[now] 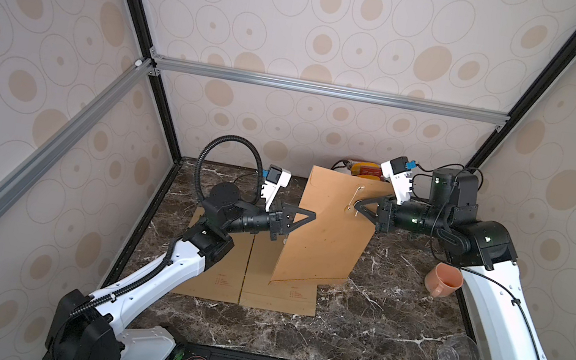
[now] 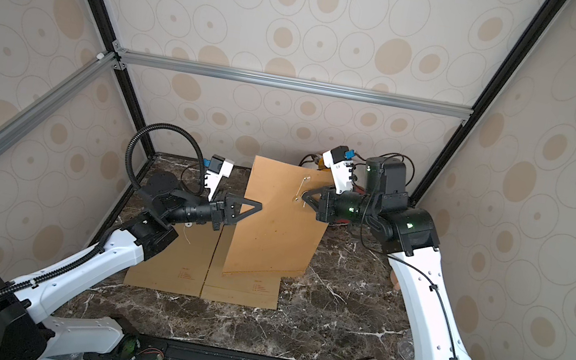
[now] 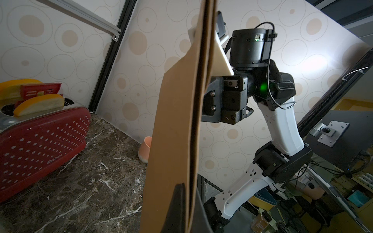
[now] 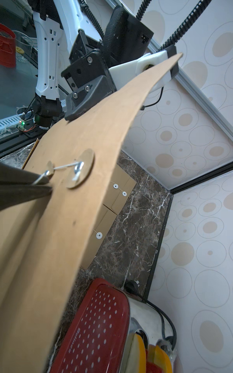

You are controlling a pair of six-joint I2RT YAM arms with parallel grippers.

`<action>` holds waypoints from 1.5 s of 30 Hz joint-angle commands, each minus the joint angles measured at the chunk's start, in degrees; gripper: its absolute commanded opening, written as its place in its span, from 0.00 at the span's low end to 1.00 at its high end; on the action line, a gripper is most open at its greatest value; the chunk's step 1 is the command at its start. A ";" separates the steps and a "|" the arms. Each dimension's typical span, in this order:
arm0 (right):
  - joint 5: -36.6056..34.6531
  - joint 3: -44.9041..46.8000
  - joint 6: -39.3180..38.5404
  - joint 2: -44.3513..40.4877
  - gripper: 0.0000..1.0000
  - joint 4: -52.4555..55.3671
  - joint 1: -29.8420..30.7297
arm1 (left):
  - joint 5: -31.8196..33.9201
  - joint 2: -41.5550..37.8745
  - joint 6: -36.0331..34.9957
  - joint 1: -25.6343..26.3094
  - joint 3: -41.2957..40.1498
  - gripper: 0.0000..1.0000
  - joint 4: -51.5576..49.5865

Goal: Close the mouth of the file bag
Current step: Close the file bag.

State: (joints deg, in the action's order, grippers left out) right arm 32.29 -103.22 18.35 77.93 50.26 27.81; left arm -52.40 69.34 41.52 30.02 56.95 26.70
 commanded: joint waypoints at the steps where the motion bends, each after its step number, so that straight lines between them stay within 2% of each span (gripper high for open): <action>1: 1.29 -1.68 0.55 0.12 0.04 -1.04 1.11 | -1.34 -0.34 -1.53 0.43 2.52 0.00 -1.08; 3: 1.11 -1.63 0.52 0.03 0.07 -0.96 1.66 | -1.30 -0.34 -1.68 0.45 2.55 0.00 -1.39; 15: 0.52 -0.10 3.19 -0.09 0.07 -3.50 2.67 | -1.21 -0.08 -1.77 0.68 2.55 0.00 -1.41; 23: -6.47 -2.31 1.91 -0.16 0.09 -0.70 2.75 | -1.12 -0.19 -2.39 0.83 2.64 0.00 -2.09; 33: -1.17 -1.80 4.17 1.04 0.08 -3.76 4.43 | -1.21 -0.17 -2.53 1.01 2.71 0.00 -2.44; 45: 0.00 7.55 5.68 -1.75 0.10 -8.97 6.97 | -1.13 -0.08 -2.58 1.14 2.73 0.00 -2.53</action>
State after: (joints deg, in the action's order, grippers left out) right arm 31.57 -97.43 23.40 77.80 43.53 34.39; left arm -52.47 69.34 40.40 30.65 57.17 23.00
